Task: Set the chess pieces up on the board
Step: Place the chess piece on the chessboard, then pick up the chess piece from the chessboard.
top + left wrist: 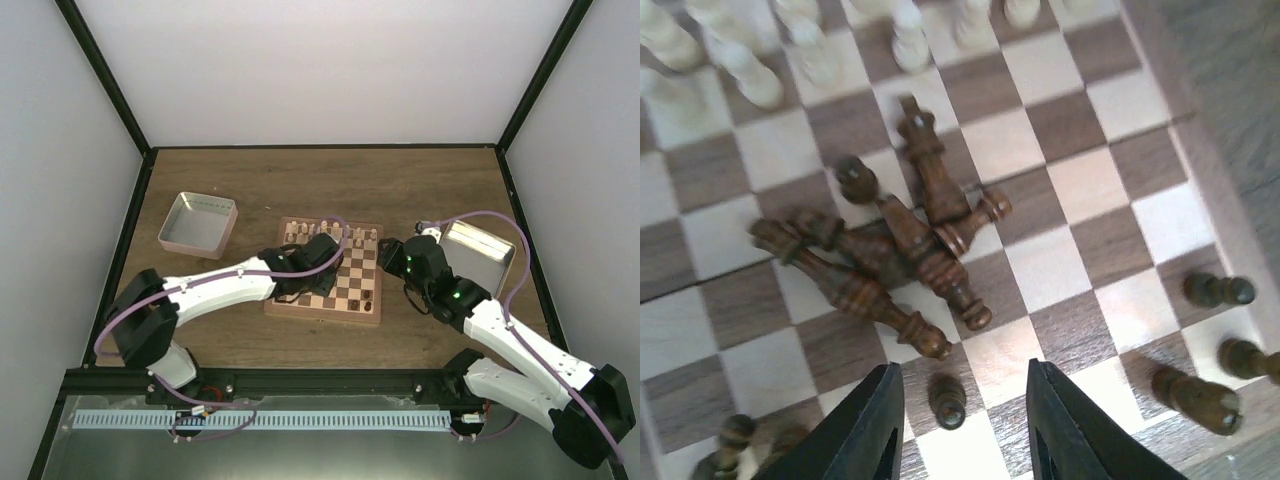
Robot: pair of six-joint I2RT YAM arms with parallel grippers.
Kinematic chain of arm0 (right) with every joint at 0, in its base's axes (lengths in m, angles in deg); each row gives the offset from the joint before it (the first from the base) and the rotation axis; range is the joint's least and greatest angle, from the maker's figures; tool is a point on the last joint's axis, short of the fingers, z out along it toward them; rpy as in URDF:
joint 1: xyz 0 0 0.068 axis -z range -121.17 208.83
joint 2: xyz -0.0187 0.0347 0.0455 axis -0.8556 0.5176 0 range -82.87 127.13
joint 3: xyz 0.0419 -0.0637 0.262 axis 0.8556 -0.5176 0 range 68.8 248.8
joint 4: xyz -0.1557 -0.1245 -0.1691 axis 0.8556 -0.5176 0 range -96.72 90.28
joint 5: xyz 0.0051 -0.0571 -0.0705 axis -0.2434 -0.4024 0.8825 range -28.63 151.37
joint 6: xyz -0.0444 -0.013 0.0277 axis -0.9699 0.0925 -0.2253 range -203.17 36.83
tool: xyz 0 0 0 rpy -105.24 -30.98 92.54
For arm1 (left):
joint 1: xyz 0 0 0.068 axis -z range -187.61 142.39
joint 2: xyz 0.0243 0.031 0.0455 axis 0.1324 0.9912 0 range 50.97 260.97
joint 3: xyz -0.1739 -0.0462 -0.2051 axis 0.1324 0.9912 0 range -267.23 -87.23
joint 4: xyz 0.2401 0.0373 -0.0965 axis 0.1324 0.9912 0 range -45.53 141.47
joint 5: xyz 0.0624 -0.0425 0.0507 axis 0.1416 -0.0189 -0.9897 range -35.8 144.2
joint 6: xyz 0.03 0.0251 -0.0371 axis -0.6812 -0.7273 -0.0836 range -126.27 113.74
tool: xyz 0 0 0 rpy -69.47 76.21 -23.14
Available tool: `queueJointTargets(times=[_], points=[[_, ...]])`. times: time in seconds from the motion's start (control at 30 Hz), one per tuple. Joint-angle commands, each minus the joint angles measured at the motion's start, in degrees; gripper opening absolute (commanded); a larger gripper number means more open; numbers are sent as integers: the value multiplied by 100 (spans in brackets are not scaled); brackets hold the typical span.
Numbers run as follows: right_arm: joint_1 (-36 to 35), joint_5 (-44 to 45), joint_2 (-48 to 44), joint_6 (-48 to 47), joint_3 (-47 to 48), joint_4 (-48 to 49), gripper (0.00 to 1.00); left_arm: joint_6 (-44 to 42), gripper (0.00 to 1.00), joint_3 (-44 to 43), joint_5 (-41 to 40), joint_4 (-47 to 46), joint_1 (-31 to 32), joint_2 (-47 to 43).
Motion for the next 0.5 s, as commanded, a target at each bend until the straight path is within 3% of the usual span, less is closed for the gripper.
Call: queueJointTargets(times=[0.0,0.2,0.47], points=[[41,-177,5,-72,68,173,61,213,37,18,-277,149,-238,-568],[41,-501,297,-145,143,304,61,660,44,676,-426,394,-722,-1174],[41,-901,668,-219,251,508,60,824,42,1399,54,328,-1010,-1497]])
